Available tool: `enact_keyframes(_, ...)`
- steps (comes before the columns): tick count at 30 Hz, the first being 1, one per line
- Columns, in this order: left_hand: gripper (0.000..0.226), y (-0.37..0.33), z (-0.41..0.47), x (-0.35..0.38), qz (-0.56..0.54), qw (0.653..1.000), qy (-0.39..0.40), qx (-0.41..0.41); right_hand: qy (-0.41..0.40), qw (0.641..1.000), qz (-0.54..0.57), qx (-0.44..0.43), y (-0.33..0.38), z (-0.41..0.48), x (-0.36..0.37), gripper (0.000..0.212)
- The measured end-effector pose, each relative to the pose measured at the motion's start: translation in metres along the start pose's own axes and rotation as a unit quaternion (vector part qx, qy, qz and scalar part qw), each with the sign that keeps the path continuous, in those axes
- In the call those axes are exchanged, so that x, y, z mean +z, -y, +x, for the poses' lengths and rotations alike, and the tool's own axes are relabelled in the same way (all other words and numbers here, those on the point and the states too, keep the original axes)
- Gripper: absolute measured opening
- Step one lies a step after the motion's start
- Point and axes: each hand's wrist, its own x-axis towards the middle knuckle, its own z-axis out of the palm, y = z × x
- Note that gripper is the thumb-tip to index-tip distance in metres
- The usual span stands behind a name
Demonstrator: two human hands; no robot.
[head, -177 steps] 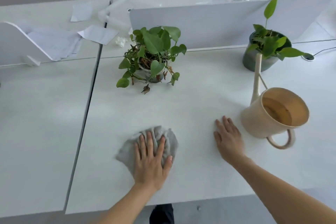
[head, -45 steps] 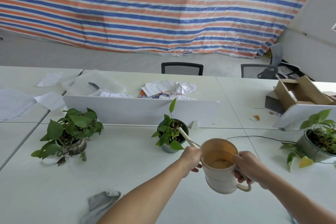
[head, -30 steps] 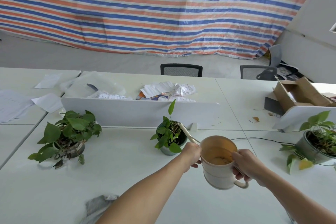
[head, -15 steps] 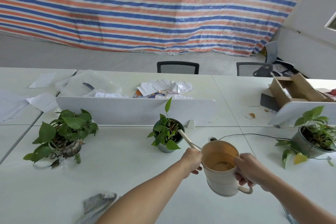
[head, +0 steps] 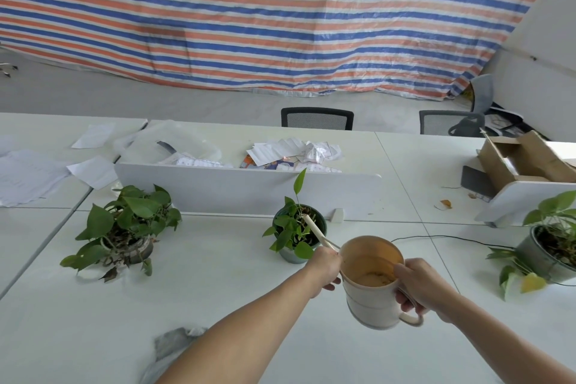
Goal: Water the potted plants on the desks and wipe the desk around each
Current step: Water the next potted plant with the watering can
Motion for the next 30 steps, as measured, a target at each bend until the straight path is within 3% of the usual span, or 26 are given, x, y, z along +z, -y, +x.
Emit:
enact_keyframes(20,0.036,-0.006,0.000,0.029,0.018,0.999,0.042,0.020,-0.024,1.000,0.006,0.013,-0.024,-0.012,-0.021,0.020)
enact_keyframes(30,0.034,0.002,-0.005,0.009,0.006,1.000,0.015,0.006,0.000,1.000,-0.005,-0.002,-0.011,-0.012,-0.010,0.019)
